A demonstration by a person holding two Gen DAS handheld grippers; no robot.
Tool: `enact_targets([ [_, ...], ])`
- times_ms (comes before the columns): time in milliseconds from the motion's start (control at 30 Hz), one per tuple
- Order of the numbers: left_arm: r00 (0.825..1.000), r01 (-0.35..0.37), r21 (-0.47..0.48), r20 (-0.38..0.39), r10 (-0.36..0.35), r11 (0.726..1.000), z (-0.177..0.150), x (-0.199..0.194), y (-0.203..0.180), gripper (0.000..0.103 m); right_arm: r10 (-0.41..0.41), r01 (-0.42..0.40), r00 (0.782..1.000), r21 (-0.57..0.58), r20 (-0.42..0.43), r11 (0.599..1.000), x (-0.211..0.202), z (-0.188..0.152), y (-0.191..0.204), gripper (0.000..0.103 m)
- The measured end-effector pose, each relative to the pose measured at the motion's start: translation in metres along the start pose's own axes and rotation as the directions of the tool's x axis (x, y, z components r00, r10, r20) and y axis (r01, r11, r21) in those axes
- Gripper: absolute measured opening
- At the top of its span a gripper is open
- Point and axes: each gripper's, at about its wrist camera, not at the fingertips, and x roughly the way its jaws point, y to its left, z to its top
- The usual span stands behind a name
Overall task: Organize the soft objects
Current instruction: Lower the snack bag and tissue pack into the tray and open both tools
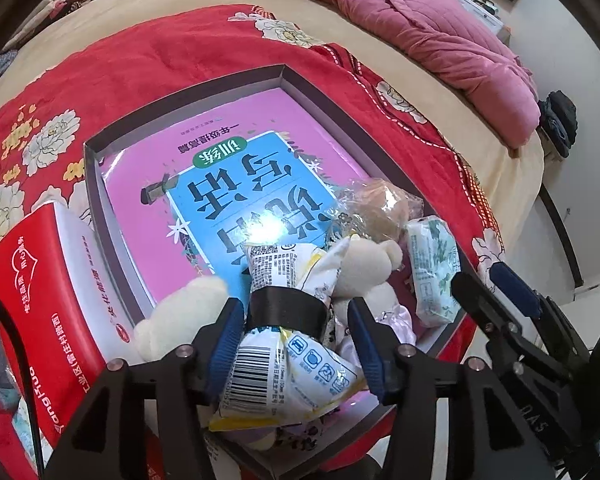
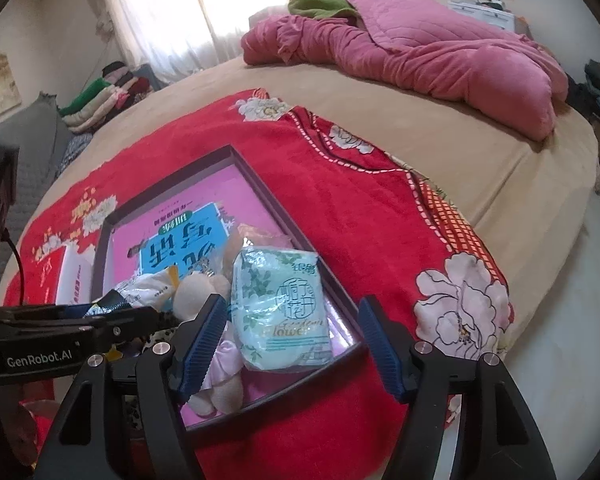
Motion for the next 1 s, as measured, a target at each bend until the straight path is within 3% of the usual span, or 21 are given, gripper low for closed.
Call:
enact_targets([
  [200, 1.0, -0.009, 0.011, 0.012, 0.009, 1.0, -0.003, -0.007, -0.002, 0.061, 0.0, 0.0, 1.0, 0.01, 0.009, 1.0, -0.006, 0.001, -0.001, 0.071],
  [867, 0.997, -0.028, 0.027, 0.074, 0.026, 0.999, -0.021, -0.056, -0.004, 0.063, -0.015, 0.015, 0.999, 0.006, 0.035, 1.0, -0.031, 0.003, 0.01, 0.074],
  [1000, 0.996, -0.029, 0.024, 0.091, 0.027, 0.999, -0.025, -0.068, -0.005, 0.068, -0.022, 0.022, 0.999, 0.0, 0.044, 1.0, -0.036, 0.004, 0.013, 0.075],
])
